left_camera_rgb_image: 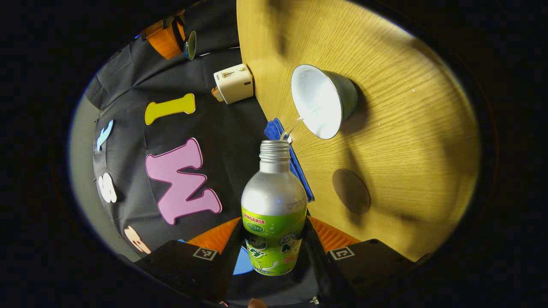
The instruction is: Open the teacup lid with one hand, grasp the water bottle and pour water into the teacup with the other hand; after pouring, place the water bottle on the coaster and then close the teacup lid.
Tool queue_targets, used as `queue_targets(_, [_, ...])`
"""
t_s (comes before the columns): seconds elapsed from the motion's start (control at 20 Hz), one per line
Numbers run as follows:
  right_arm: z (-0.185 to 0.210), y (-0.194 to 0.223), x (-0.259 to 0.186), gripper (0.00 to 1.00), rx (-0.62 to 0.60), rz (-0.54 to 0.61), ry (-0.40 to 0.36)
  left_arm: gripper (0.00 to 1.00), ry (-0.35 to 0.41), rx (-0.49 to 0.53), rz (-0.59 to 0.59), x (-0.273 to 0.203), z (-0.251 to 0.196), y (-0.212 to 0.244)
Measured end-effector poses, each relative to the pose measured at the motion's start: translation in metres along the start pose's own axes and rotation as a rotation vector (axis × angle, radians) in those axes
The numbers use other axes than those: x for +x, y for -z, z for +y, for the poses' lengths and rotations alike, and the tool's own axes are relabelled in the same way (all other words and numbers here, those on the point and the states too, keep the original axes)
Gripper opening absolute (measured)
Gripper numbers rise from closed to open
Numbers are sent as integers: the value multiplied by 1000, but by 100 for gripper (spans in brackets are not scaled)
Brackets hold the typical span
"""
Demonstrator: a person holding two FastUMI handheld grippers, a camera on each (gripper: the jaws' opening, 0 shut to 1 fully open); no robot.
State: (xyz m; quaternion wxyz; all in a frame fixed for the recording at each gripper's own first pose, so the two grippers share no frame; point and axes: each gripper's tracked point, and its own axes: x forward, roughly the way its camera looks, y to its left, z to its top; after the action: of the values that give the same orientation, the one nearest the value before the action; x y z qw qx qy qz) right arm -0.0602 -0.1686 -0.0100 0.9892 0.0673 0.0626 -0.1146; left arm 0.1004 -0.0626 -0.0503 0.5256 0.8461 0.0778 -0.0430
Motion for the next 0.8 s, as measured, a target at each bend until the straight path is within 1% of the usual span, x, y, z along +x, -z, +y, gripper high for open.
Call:
queue_targets(0.25, [3,0,0,30,1,2,-8,80,-25,79,-15,-3,11,1])
queue_targets(0.45, [4,-2,-1,30,0,-1,-10,80,-36,116,-16,-5,17,1])
queue_targets(0.5, [4,-2,-1,25,1,-3,-12,80,-39,130,-13,-5,18,2])
queue_targets(0.6, [3,-3,-1,25,0,-5,-10,80,-54,171,-13,-8,23,2])
queue_targets(0.65, [3,-3,-1,30,0,-6,-9,80,-65,199,-14,-7,28,2])
queue_targets(0.8, [1,-4,-2,30,4,-9,-6,80,-102,264,-23,-8,42,1])
